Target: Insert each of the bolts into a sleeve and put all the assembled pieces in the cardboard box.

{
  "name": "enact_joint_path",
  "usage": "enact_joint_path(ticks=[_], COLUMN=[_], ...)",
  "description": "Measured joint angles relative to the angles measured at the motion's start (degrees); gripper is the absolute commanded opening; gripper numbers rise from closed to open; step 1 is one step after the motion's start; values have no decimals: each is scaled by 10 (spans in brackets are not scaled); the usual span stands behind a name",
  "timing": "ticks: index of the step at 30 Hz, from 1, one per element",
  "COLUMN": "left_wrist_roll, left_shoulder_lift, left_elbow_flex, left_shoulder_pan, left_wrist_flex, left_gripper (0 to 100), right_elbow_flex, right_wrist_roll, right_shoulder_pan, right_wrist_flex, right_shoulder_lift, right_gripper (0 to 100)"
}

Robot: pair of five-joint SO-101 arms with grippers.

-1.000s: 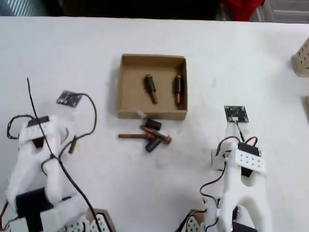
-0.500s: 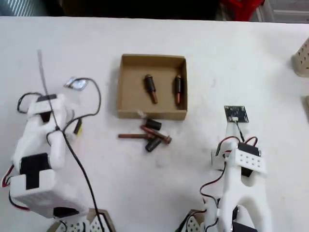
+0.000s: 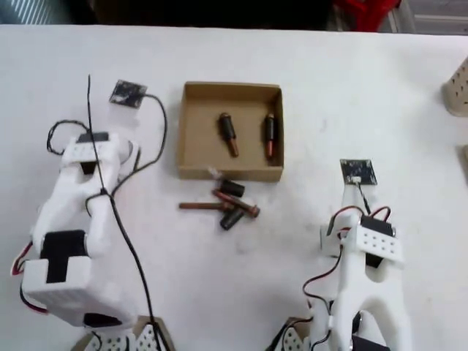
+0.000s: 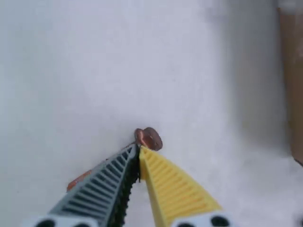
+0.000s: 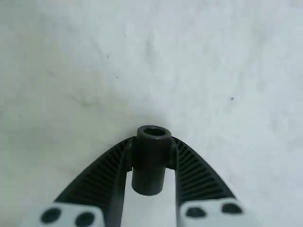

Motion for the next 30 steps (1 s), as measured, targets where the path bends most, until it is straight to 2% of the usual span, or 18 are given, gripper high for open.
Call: enact_joint_path(ticks=[2,4,10,15,21,30], left_wrist_roll=[-11,-62,-333,-450,-473,-474], left_shoulder_lift=[0,0,3,38,113,229], left_elbow_flex=[-30,-70,-133,-133,-172,-309], left_shoulder_pan=[-3,-13,-41,-40,-40,-43], left_wrist_flex=[21,61,177,212,212,213], left_gripper=[24,24,29,185,165,162], right_elbow_flex=[0,0,0,2,2,2], right_wrist_roll=[0,0,0,0,0,0], right_shoulder_pan=[0,0,0,0,0,0], right_wrist_flex=[0,0,0,0,0,0], right_shoulder_lift=[0,0,0,0,0,0], right_gripper=[17,17,17,17,17,17])
